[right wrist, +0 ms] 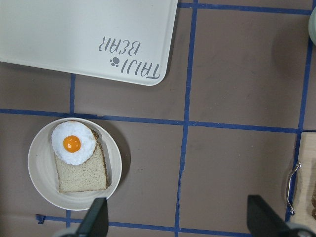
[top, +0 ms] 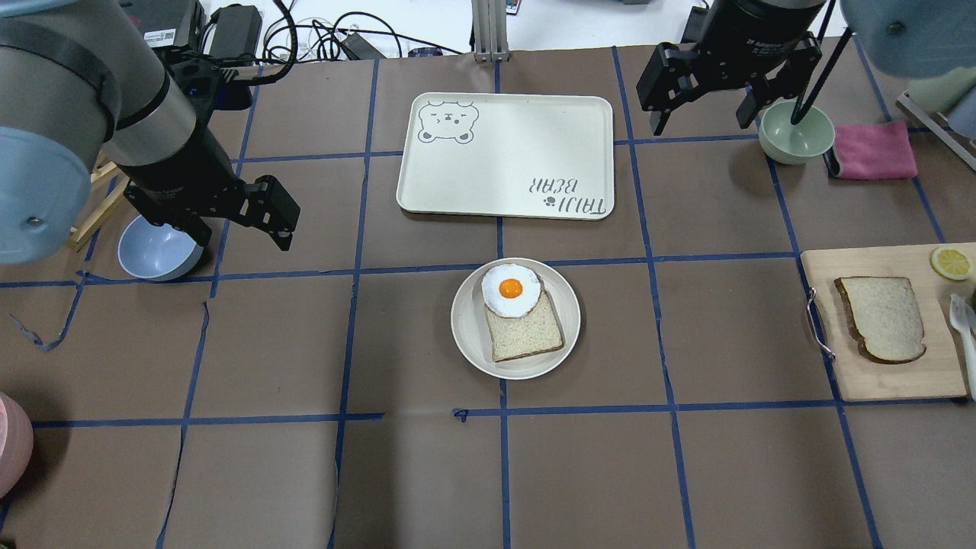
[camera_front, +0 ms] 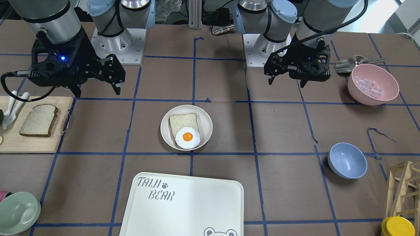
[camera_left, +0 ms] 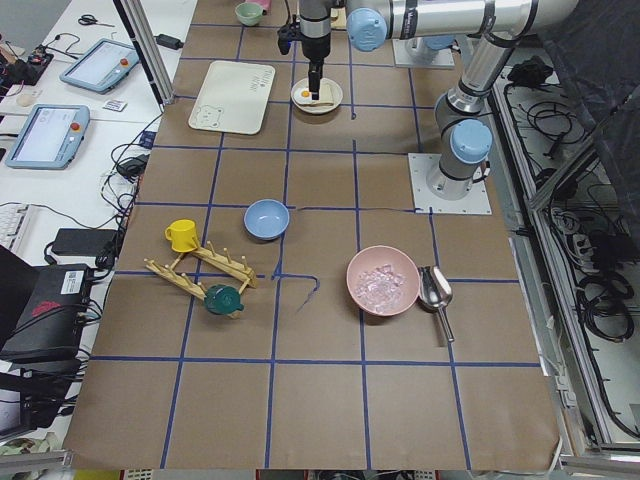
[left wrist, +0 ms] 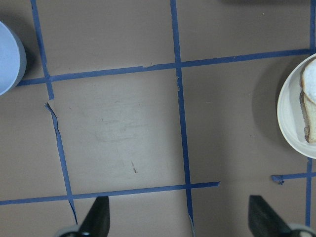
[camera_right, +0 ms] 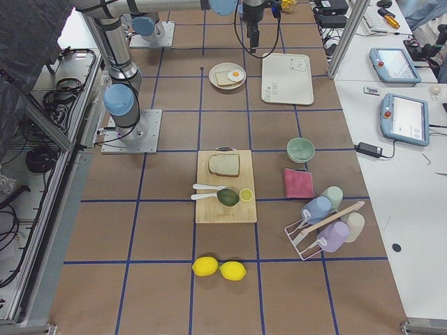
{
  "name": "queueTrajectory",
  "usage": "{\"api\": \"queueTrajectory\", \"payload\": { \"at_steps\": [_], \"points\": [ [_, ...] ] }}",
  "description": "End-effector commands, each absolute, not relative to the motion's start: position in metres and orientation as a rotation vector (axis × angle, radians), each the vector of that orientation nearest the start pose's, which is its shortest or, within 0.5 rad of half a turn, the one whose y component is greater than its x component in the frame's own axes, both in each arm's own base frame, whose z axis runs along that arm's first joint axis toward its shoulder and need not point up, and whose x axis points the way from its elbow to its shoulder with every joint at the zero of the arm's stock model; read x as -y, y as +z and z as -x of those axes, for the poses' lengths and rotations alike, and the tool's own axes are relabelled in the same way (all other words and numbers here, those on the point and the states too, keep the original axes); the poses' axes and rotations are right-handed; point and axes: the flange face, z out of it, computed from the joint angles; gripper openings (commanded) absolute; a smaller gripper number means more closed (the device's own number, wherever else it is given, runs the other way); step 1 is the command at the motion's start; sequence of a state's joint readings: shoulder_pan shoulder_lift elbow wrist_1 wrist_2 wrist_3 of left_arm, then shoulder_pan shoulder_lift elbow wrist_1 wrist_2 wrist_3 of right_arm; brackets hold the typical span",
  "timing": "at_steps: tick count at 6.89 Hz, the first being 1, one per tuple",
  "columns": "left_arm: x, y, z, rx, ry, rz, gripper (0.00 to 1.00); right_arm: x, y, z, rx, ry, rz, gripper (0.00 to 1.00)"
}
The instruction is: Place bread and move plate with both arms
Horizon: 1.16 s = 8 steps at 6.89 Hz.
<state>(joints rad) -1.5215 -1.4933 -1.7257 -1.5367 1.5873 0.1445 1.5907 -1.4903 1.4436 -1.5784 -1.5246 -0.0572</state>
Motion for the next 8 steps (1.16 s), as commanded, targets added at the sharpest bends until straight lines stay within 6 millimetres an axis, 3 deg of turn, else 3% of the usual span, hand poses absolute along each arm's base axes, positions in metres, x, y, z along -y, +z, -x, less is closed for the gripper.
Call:
{"api": "queueTrajectory", "payload": {
  "at_steps": [1,8],
  "points": [
    [0.4596,0.4501,0.1092,-3.125,0.079,-0.152,1.0,0.5278,0.5102,-0.1425,-3.152,-0.094,0.113,1.0],
    [0.4612,0.4519,0.1058,-3.127,0.069,-0.135,1.0,0.5278,0.5146,-0.143,-3.139,-0.106,0.07,1.0]
  ]
}}
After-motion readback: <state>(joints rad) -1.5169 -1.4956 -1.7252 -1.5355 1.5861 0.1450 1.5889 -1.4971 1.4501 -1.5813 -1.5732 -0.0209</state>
